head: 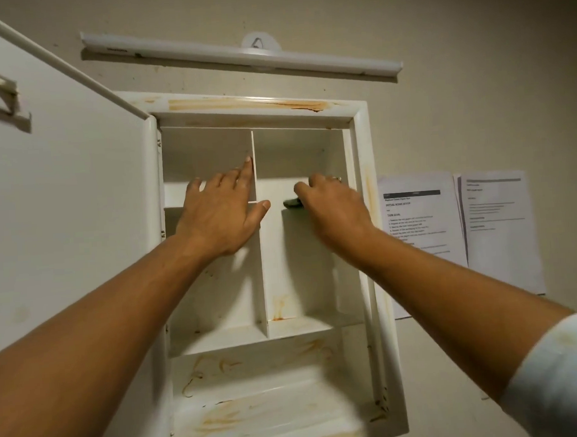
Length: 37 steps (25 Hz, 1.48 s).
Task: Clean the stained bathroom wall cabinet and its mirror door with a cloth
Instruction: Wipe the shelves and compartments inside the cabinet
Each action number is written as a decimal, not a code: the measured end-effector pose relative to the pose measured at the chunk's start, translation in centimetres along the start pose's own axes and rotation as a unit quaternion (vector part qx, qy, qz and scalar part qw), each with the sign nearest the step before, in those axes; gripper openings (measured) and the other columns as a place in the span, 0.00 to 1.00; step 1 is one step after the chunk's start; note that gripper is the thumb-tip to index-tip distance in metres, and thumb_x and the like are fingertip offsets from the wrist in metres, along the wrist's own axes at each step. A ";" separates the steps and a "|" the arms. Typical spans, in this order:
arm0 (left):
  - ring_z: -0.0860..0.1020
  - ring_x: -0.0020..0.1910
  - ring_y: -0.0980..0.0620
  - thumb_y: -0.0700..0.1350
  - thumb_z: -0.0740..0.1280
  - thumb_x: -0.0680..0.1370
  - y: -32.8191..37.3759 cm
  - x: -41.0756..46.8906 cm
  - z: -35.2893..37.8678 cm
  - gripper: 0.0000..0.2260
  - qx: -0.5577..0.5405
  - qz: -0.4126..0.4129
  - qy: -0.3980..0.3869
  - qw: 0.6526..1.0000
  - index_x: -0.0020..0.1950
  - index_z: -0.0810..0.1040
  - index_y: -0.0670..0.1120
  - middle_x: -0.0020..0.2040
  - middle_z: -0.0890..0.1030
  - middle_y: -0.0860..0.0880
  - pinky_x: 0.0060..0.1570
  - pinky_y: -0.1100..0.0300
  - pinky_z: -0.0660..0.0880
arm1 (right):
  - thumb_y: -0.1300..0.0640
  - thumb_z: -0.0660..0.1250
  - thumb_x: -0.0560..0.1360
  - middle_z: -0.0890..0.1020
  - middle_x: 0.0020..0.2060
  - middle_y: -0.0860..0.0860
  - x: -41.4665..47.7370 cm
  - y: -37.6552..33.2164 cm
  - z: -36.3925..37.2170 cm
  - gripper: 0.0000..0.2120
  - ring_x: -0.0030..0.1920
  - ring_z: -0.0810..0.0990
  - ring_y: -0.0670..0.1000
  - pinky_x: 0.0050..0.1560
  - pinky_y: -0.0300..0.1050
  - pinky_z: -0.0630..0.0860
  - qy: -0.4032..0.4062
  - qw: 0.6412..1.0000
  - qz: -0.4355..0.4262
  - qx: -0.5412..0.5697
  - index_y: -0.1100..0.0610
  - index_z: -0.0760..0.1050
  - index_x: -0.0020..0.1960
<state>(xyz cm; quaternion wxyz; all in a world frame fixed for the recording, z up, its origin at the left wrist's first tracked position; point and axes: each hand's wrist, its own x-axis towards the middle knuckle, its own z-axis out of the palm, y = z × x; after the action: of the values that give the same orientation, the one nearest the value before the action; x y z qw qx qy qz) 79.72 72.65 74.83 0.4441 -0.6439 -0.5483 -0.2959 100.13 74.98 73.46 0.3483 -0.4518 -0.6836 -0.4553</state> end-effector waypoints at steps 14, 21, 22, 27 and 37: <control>0.75 0.67 0.40 0.65 0.49 0.82 -0.5 0.3 -0.3 0.36 -0.015 0.021 -0.006 1.000 0.84 0.44 0.49 0.69 0.77 0.42 0.66 0.39 0.69 | 0.60 0.63 0.80 0.81 0.48 0.54 -3.1 -1.4 -0.2 0.08 0.45 0.80 0.57 0.42 0.50 0.76 -0.146 0.978 0.061 0.137 0.57 0.77 0.57; 0.74 0.68 0.39 0.66 0.48 0.82 -0.5 0.3 0.0 0.36 -0.007 0.020 -0.009 1.000 0.84 0.45 0.49 0.70 0.76 0.42 0.67 0.38 0.67 | 0.61 0.68 0.78 0.79 0.50 0.54 -7.0 -4.6 3.8 0.12 0.48 0.80 0.56 0.50 0.50 0.79 -0.129 0.984 0.006 0.124 0.56 0.80 0.61; 0.74 0.67 0.39 0.66 0.49 0.82 -0.7 0.3 0.1 0.36 -0.008 0.017 -0.005 1.000 0.84 0.45 0.49 0.70 0.76 0.42 0.67 0.38 0.68 | 0.60 0.70 0.76 0.79 0.49 0.53 -7.9 -5.2 4.5 0.12 0.47 0.80 0.56 0.48 0.50 0.79 -0.162 0.973 0.016 0.164 0.56 0.81 0.59; 0.78 0.63 0.38 0.66 0.49 0.82 -0.8 0.3 -0.2 0.36 -0.019 0.023 -0.010 0.999 0.84 0.43 0.50 0.68 0.78 0.41 0.62 0.37 0.71 | 0.63 0.68 0.72 0.82 0.45 0.53 -8.3 -6.1 4.8 0.13 0.45 0.80 0.56 0.42 0.50 0.77 -0.305 0.906 -0.059 0.288 0.54 0.84 0.55; 0.78 0.63 0.37 0.67 0.48 0.83 -0.7 0.3 -0.5 0.36 -0.016 0.028 -0.031 0.999 0.84 0.40 0.51 0.71 0.76 0.41 0.60 0.37 0.74 | 0.64 0.69 0.72 0.83 0.40 0.52 -7.4 -6.9 3.9 0.06 0.43 0.81 0.53 0.41 0.45 0.75 -0.339 0.877 -0.023 0.340 0.55 0.81 0.45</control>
<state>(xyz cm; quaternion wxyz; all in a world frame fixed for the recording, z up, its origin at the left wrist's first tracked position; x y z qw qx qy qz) 79.17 72.35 75.49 0.4246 -0.6752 -0.5383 -0.2720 96.03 75.16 63.48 0.2164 -0.4166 -0.8827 -0.0214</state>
